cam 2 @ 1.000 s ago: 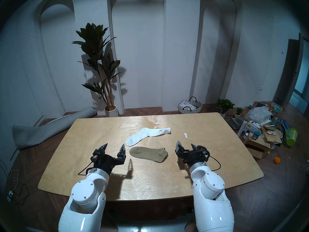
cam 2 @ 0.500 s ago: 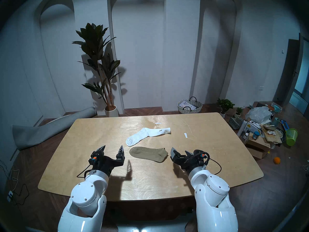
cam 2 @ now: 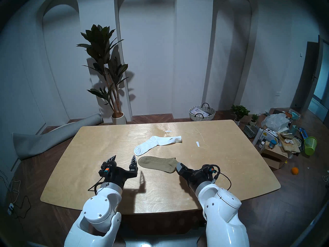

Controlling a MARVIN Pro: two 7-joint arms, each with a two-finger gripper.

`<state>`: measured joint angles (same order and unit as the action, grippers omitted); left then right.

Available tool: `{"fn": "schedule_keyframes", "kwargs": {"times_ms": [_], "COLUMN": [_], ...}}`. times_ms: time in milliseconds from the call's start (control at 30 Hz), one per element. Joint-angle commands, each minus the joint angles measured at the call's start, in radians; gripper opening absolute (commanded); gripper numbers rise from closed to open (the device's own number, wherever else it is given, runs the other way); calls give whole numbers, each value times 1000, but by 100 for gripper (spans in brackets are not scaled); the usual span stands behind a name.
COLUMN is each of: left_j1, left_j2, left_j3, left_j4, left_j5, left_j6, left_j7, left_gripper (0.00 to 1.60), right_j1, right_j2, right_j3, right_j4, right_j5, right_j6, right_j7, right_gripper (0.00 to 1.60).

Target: Fold socks in half once and place them neatly on the table

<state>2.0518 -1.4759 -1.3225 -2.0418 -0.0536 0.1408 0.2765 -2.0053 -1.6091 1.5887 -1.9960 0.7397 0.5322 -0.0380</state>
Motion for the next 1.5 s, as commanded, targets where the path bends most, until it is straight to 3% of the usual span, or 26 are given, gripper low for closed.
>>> {"fn": "schedule_keyframes", "kwargs": {"times_ms": [0, 200, 333, 567, 800, 1267, 1467], "left_j1": [-21, -19, -13, -4, -18, -46, -52], "left_j2": [18, 17, 24, 40, 37, 27, 26], "left_j3": [11, -22, -51, -66, -66, -47, -45], "left_j4": [-27, -24, -30, -39, -22, -2, 2], "left_j5": [-28, -32, -63, -85, -87, -80, -80], "left_j6": [-3, -1, -10, -6, -6, 8, 11], "left_j7": [79, 64, 63, 56, 61, 76, 83], "left_gripper": [160, 160, 160, 160, 160, 160, 160], "right_j1": [35, 50, 68, 92, 109, 171, 188], "right_j2": [15, 36, 64, 84, 73, 87, 86], "right_j3": [-51, -105, -169, -219, -205, -256, -266], "right_j4": [-7, -3, 19, 27, 60, 147, 168], "right_j5": [103, 129, 133, 133, 159, 115, 115], "right_j6": [-13, -26, -104, -168, -171, -264, -271], "right_j7": [-70, -137, -189, -300, -288, -270, -272], "right_gripper": [160, 160, 160, 160, 160, 160, 160]}}
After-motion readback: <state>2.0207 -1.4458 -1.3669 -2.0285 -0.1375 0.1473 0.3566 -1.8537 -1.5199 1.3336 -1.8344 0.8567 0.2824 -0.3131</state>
